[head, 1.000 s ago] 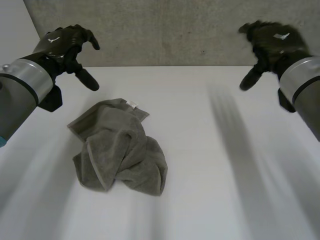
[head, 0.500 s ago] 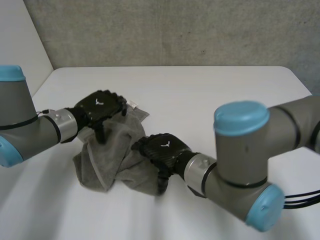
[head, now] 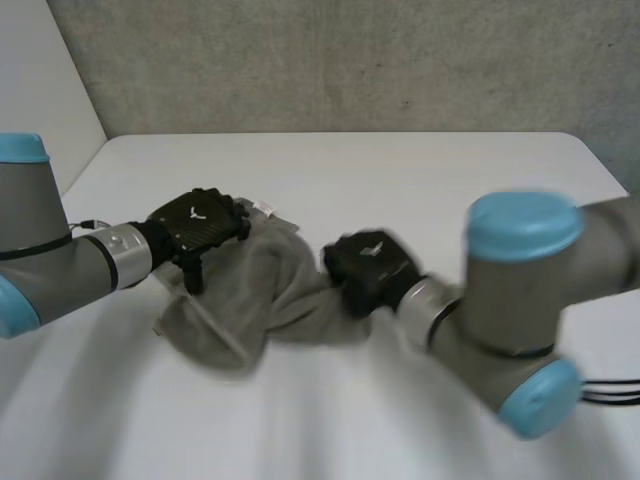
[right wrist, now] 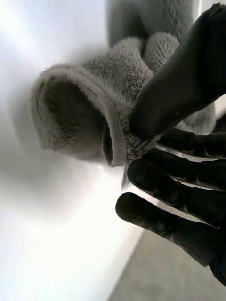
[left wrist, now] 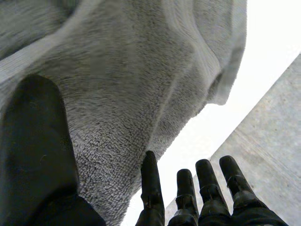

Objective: Fold the towel.

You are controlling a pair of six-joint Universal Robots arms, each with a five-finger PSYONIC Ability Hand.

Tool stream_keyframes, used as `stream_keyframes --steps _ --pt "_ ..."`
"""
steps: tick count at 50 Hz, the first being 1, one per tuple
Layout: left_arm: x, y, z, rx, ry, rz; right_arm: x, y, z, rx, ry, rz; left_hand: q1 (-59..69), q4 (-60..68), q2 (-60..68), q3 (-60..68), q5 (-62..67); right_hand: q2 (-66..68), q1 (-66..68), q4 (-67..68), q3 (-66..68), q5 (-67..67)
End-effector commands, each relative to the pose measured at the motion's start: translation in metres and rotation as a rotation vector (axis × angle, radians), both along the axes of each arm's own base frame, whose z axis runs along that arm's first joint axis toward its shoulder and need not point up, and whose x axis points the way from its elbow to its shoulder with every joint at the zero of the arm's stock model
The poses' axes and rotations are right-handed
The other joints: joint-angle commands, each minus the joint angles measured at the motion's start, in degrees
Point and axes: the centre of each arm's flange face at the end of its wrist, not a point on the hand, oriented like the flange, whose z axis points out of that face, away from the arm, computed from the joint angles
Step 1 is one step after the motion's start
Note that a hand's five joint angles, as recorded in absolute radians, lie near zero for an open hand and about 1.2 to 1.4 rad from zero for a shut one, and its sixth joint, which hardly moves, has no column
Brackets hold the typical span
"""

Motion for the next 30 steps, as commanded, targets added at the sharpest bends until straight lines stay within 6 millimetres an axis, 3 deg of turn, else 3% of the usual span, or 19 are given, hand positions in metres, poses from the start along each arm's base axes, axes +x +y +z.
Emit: stream_keyframes --steps 1,2,3,5,8,9,10,11,15,17,18,20,21,22,26,30 --pt "-0.004 0.008 0.016 -0.021 0.018 -0.007 -0.066 -0.064 0.036 -0.126 0.115 -0.128 -6.58 -4.43 -3.60 -4.15 -2.24 6.20 3.77 3.58 4.12 3.80" --pt "-0.004 0.010 0.019 -0.017 0.030 -0.003 -0.082 -0.082 0.042 -0.175 0.164 -0.171 -6.58 -4.43 -3.60 -4.15 -2.24 6.20 3.77 3.58 4.12 3.80" --pt "-0.004 0.010 0.019 -0.017 0.030 -0.003 -0.083 -0.082 0.042 -0.175 0.165 -0.171 -6.58 -4.43 -3.60 -4.15 -2.24 6.20 3.77 3.58 4.12 3.80" --pt "-0.007 0.015 0.027 -0.004 0.062 0.002 -0.107 -0.113 0.057 -0.274 0.243 -0.241 -6.58 -4.43 -3.60 -4.15 -2.24 6.20 3.77 3.58 4.12 3.80" --pt "-0.014 0.021 0.028 0.028 0.096 -0.005 -0.114 -0.127 0.057 -0.289 0.274 -0.273 -6.58 -4.43 -3.60 -4.15 -2.24 6.20 3.77 3.58 4.12 3.80" --pt "-0.018 0.025 0.028 0.046 0.110 -0.010 -0.115 -0.129 0.056 -0.282 0.278 -0.281 -6.58 -4.43 -3.60 -4.15 -2.24 -20.05 -22.48 -22.67 -22.13 -22.45" --pt "-0.018 0.025 0.028 0.047 0.110 -0.010 -0.115 -0.129 0.056 -0.282 0.278 -0.281 -6.58 -4.43 -3.60 -4.15 -2.24 -20.31 -22.74 -22.94 -22.39 -22.71" --pt "-0.022 0.028 0.028 0.064 0.123 -0.015 -0.115 -0.128 0.053 -0.269 0.277 -0.291 -6.58 -4.43 -3.60 -4.15 -2.24 -50.96 -53.39 -53.58 -53.04 -53.36" --pt "-0.029 0.034 0.025 0.100 0.142 -0.026 -0.120 -0.125 0.049 -0.221 0.256 -0.348 -6.58 -4.43 -3.60 -4.15 -2.24 -56.99 -59.42 -59.61 -59.06 -59.39" --pt "-0.036 0.040 0.022 0.125 0.152 -0.040 -0.113 -0.106 0.041 -0.140 0.183 -0.380 -6.41 -4.27 -3.44 -3.98 -2.07 -63.34 -65.77 -65.97 -65.42 -65.74" --pt "-0.036 0.040 0.022 0.126 0.152 -0.040 -0.113 -0.106 0.041 -0.140 0.183 -0.380 -6.41 -4.27 -3.44 -3.98 -2.07 -63.38 -65.81 -66.00 -65.46 -65.78" --pt "-0.043 0.050 0.016 0.158 0.153 -0.059 -0.091 -0.072 0.041 -0.106 0.090 -0.334 -6.08 -3.93 -3.10 -3.65 -1.74 -63.80 -66.23 -66.42 -65.88 -66.20" --pt "-0.043 0.050 0.016 0.158 0.153 -0.059 -0.091 -0.072 0.041 -0.106 0.090 -0.333 -6.08 -3.93 -3.10 -3.64 -1.73 -63.80 -66.23 -66.42 -65.88 -66.20" --pt "-0.045 0.055 0.013 0.170 0.148 -0.068 -0.087 -0.059 0.038 -0.090 0.058 -0.326 -5.91 -3.76 -2.93 -3.48 -1.57 -63.80 -66.23 -66.42 -65.88 -66.20" --pt "-0.049 0.065 0.008 0.194 0.137 -0.086 -0.086 -0.037 0.025 -0.049 0.030 -0.316 -5.23 -3.09 -2.26 -2.80 -0.89 -63.38 -65.81 -66.00 -65.46 -65.78" --pt "-0.054 0.079 0.001 0.226 0.121 -0.097 -0.096 -0.014 0.000 0.049 0.061 -0.323 -3.90 -1.75 -0.92 -1.46 0.45 -62.04 -64.47 -64.66 -64.12 -64.44"
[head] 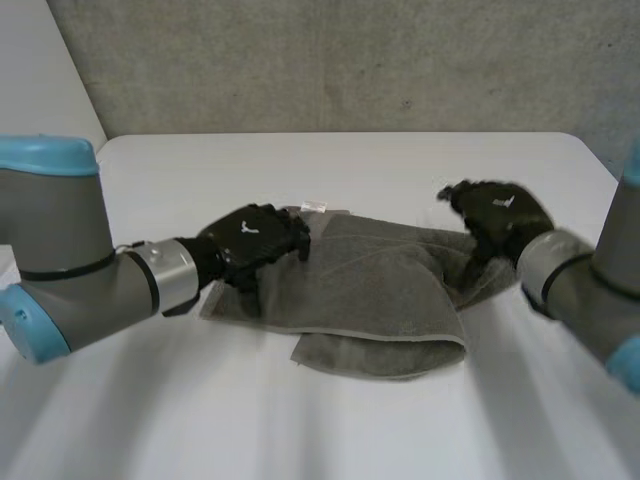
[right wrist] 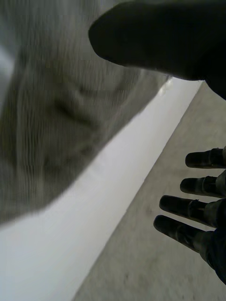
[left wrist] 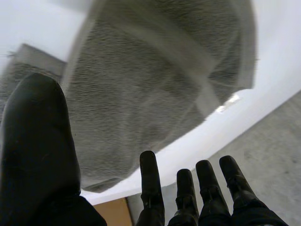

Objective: Fold the towel.

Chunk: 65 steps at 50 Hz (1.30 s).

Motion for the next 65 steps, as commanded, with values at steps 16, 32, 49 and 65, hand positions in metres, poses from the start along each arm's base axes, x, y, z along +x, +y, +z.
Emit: stream_keyframes --steps 16,32,49,65 --pt "-0.038 0.045 -0.036 0.125 0.027 0.021 -0.017 0.068 -0.070 0.217 -0.115 -0.044 -3.89 -1.74 -0.91 -0.88 0.45 18.21 18.74 17.66 18.17 18.57" --pt "-0.068 0.036 -0.065 0.074 0.078 0.070 -0.017 0.062 -0.054 0.117 -0.229 -0.050 -3.38 -1.23 -0.41 -0.37 0.96 65.65 66.18 65.09 65.61 66.01" --pt "-0.077 0.007 -0.073 0.087 0.184 0.239 -0.033 0.064 -0.028 0.127 -0.367 0.006 39.68 41.83 42.65 42.69 44.02 66.43 66.96 65.87 66.39 66.79" --pt "-0.081 -0.043 0.092 -0.288 0.525 0.252 0.001 -0.057 0.070 -0.146 -0.343 0.094 54.15 56.30 57.12 57.16 58.49 66.43 66.96 65.87 66.39 66.79"
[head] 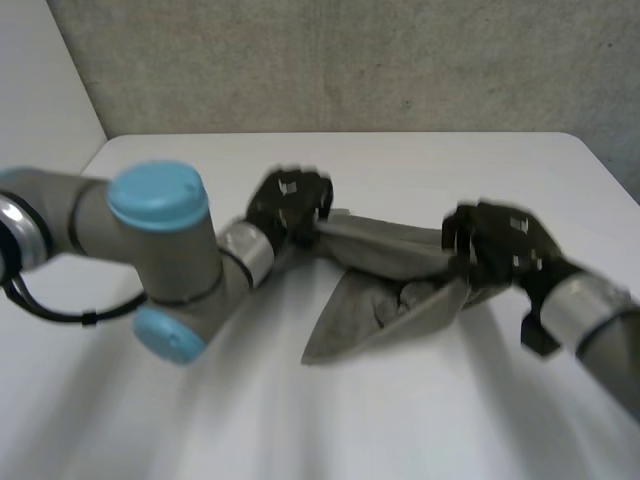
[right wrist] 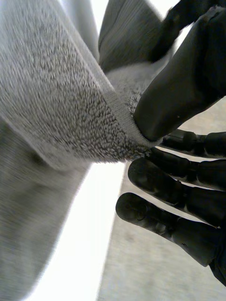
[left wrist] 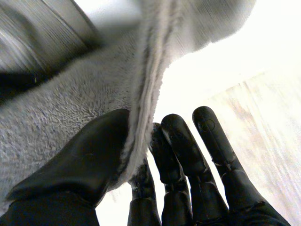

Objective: Fold the towel.

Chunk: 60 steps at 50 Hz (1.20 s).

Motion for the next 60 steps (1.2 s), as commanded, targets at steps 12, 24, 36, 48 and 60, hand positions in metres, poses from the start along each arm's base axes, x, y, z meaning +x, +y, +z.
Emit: stream_keyframes --steps 12,24,36,48,60 --pt "0.044 -0.015 0.234 -0.546 0.328 0.096 0.031 -0.085 0.226 -0.585 0.007 -0.033 4.03 1.15 1.06 1.45 2.71 6.55 2.98 3.58 3.74 3.09" --pt "0.061 -0.006 0.081 -0.147 0.068 0.052 0.073 -0.021 0.078 -0.277 0.511 0.086 3.36 0.48 0.39 0.77 2.04 2.58 -1.00 -0.40 -0.24 -0.89" --pt "0.102 -0.005 0.005 0.053 -0.025 0.138 0.072 0.005 -0.021 -0.137 0.441 0.039 3.02 0.14 0.05 0.44 1.70 -48.96 -52.53 -51.93 -51.77 -52.42" --pt "0.114 -0.011 -0.006 0.079 -0.031 0.170 0.051 0.005 -0.066 -0.075 0.454 -0.066 2.18 -0.70 -0.79 -0.40 0.86 -54.28 -57.85 -57.25 -57.09 -57.74" --pt "0.108 -0.038 0.014 0.005 0.005 0.184 0.048 0.011 -0.071 -0.014 0.399 -0.071 2.18 -0.70 -0.79 -0.40 0.86 -55.63 -59.20 -58.60 -58.44 -59.09"
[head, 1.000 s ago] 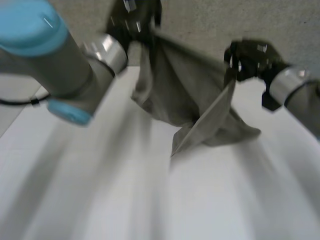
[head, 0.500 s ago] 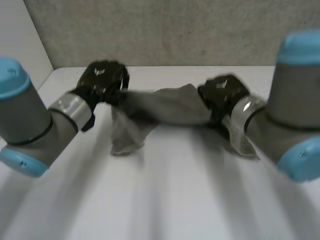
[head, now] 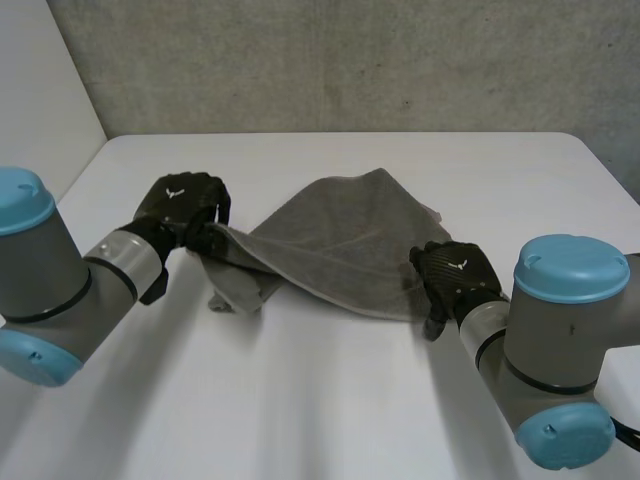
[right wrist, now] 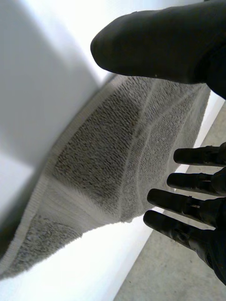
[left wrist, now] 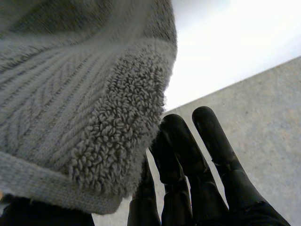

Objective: Fold the towel.

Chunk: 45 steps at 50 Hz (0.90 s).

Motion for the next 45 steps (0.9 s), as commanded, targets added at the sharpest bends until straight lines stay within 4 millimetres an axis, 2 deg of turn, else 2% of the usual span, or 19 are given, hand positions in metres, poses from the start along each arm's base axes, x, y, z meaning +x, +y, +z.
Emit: stream_keyframes --steps 1,5,10,16,20,26,32,39,45 --pt "-0.006 -0.025 0.016 -0.063 0.023 0.012 -0.001 0.000 -0.001 0.007 -0.008 0.001 1.60 -0.56 -0.65 -0.30 0.87 -2.92 -2.03 -2.21 -3.04 -0.40" --pt "-0.009 -0.035 0.018 -0.076 0.027 0.013 -0.005 -0.004 -0.003 -0.002 0.022 0.005 1.60 -0.56 -0.65 -0.30 0.87 -2.08 -1.18 -1.37 -2.19 0.44" --pt "-0.005 -0.052 0.012 -0.059 0.023 0.035 -0.024 -0.021 -0.008 -0.013 0.074 -0.001 1.60 -0.56 -0.65 -0.30 0.87 2.29 3.18 2.99 2.17 4.81" --pt "-0.003 -0.055 0.004 -0.026 0.014 0.043 -0.032 -0.037 -0.010 -0.056 0.068 -0.027 1.60 -0.56 -0.65 -0.30 0.87 6.00 6.89 6.71 5.88 8.52" --pt "-0.003 -0.054 -0.004 -0.004 0.008 0.045 -0.033 -0.045 -0.019 -0.069 0.067 -0.034 1.43 -0.73 -0.82 -0.47 0.70 10.70 11.60 11.41 10.58 13.22" --pt "-0.001 -0.056 -0.003 -0.007 0.009 0.049 -0.035 -0.054 -0.030 -0.056 0.097 -0.045 1.43 -0.73 -0.82 -0.47 0.70 10.71 11.60 11.42 10.59 13.23" --pt "0.006 -0.061 -0.002 -0.009 0.009 0.071 -0.046 -0.056 -0.031 -0.044 0.114 -0.070 1.26 -0.90 -0.98 -0.64 0.53 10.54 11.43 11.25 10.42 13.06" --pt "0.007 -0.061 -0.005 0.001 0.008 0.072 -0.052 -0.041 -0.015 -0.025 0.106 -0.068 1.10 -1.06 -1.15 -0.81 0.36 10.03 10.93 10.74 9.92 12.55" --pt "0.007 -0.060 -0.006 0.004 0.007 0.072 -0.056 -0.031 -0.014 -0.012 0.107 -0.054 0.59 -1.57 -1.66 -1.31 -0.14 10.37 11.26 11.08 10.25 12.89"
